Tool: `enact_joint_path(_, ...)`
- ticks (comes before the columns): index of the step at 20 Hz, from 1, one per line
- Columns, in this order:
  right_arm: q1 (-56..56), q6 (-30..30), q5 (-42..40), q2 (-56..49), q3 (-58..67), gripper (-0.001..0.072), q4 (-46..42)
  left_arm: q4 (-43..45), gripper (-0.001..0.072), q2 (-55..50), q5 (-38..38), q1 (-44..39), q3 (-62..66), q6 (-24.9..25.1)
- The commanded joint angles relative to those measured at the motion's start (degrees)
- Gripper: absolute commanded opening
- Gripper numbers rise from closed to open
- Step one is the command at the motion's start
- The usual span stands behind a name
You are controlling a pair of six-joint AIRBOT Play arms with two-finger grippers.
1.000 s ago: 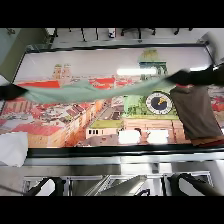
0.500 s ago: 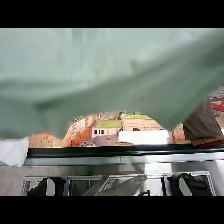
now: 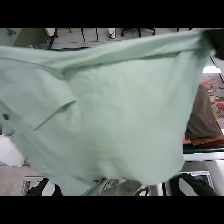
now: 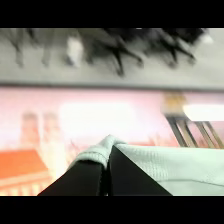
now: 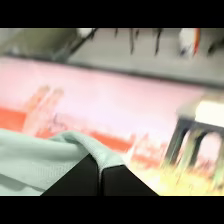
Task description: Fold the shirts.
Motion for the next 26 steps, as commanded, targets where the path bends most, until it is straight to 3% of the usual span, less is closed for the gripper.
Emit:
enact_joint_path(1, 3.78, -1.68, 5.18, -13.81, -7.91, 0.0018, 0.76, 6.36, 0.0019, -14.16, -6.51, -12.15, -10.25, 3.82)
enact_joint_path(4, 4.13, -1.03, 12.07, -29.29, -8.37, 0.0018, 3.21, 10.29, 0.0018, -30.71, -17.64, -16.06, -12.35, 2.67)
enact_joint_path(8, 3.21, 0.39, 15.10, -42.66, -3.04, 0.0017, 5.53, 9.92, 0.0018, -52.26, -13.60, -13.49, 2.80, -1.73)
enact_joint_path(13, 1.75, 6.23, 14.99, -49.59, 9.53, 0.0017, 5.29, 10.51, 0.0018, -64.85, -10.86, -12.96, 25.73, -10.21)
enact_joint_path(16, 0.94, 6.95, 12.46, -50.16, 12.90, 0.0017, 5.07, 10.49, 0.0018, -66.49, -9.42, -12.96, 32.11, -12.41)
enact_joint_path(20, 1.01, 9.07, 4.72, -49.86, 13.33, 0.0017, -0.96, 14.25, 0.0018, -61.42, -8.26, -12.98, 23.96, -12.50)
enact_joint_path(26, 5.55, 23.04, 0.63, -48.57, 13.29, 0.0016, -26.34, 33.20, 0.0018, -59.89, 6.21, -15.82, 22.84, -20.28)
